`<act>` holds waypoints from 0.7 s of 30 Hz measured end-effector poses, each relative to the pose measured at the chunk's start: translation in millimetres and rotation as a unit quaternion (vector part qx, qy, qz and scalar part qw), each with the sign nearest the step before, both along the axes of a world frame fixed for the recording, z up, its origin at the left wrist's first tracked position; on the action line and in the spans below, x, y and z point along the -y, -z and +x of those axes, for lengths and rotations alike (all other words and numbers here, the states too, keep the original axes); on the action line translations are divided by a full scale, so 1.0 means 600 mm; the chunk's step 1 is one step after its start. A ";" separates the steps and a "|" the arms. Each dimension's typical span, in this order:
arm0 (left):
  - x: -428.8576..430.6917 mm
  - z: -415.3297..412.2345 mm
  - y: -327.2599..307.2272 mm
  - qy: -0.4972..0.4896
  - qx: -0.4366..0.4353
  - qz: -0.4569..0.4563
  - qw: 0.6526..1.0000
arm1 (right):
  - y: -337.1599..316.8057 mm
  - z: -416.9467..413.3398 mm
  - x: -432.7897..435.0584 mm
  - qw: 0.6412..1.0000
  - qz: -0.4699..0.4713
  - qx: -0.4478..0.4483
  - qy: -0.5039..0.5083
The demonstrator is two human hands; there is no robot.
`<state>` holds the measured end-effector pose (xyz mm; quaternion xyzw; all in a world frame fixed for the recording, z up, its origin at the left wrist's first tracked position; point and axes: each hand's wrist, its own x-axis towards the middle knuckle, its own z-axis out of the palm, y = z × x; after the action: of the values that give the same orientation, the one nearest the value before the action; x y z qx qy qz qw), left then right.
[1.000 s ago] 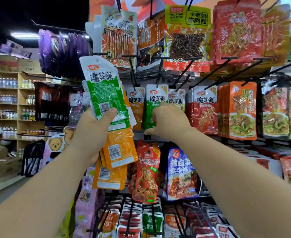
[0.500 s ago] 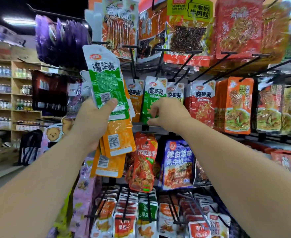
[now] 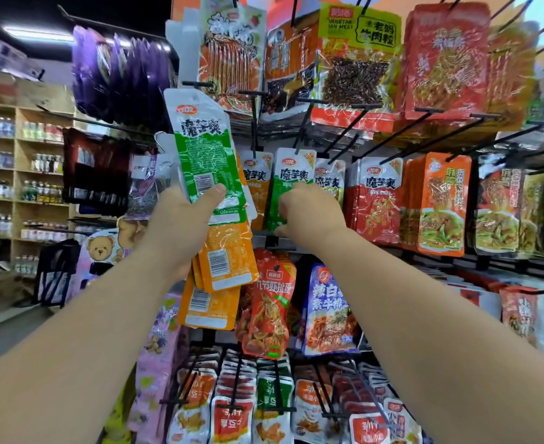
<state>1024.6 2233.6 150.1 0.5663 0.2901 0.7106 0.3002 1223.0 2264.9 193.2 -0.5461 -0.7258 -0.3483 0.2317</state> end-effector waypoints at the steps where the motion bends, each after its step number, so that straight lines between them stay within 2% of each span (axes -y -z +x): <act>1: -0.001 -0.001 -0.001 0.003 0.002 -0.002 1.000 | 0.002 -0.001 -0.002 1.000 0.003 0.000 0.000; 6: -0.025 -0.012 0.006 0.011 0.006 -0.019 1.000 | 0.020 0.012 0.021 0.989 0.019 -0.095 -0.113; 11: -0.042 -0.014 0.010 0.013 -0.007 -0.012 1.000 | 0.029 0.052 0.068 0.959 0.160 -0.140 -0.189; 16: -0.046 -0.016 0.011 0.001 -0.003 -0.018 1.000 | 0.017 0.099 0.062 0.931 0.239 -0.170 -0.215; 21: -0.037 -0.018 0.012 0.007 -0.004 -0.019 1.000 | 0.018 0.109 0.044 0.928 0.240 -0.209 -0.195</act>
<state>1013.7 2256.0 143.0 0.5653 0.3006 0.7009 0.3144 1288.6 2238.3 182.4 -0.3827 -0.6480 -0.3382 0.5651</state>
